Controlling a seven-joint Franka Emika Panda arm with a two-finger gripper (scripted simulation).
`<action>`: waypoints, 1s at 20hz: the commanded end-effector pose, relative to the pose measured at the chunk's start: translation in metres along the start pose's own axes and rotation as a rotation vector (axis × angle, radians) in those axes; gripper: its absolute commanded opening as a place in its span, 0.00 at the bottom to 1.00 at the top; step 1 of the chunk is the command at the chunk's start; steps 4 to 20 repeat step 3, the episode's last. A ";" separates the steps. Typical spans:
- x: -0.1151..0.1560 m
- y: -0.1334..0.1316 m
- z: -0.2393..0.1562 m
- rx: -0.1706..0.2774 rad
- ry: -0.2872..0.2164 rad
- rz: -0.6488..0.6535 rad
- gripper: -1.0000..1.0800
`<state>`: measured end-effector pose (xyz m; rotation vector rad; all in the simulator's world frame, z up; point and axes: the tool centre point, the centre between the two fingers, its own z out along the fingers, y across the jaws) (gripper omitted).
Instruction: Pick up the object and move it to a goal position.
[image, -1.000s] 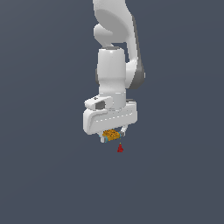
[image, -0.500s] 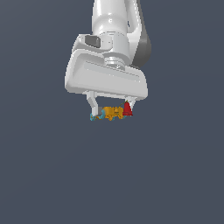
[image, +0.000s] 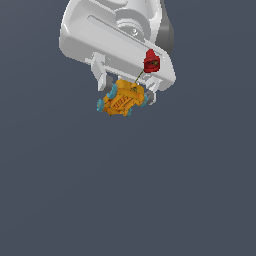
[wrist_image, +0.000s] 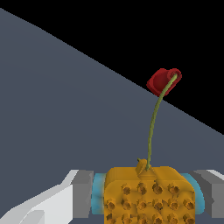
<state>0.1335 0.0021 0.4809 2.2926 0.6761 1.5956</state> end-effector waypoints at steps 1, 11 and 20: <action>0.004 0.002 -0.004 -0.006 0.013 0.000 0.00; 0.005 0.003 -0.004 -0.007 0.015 0.000 0.00; 0.005 0.003 -0.004 -0.007 0.015 0.000 0.00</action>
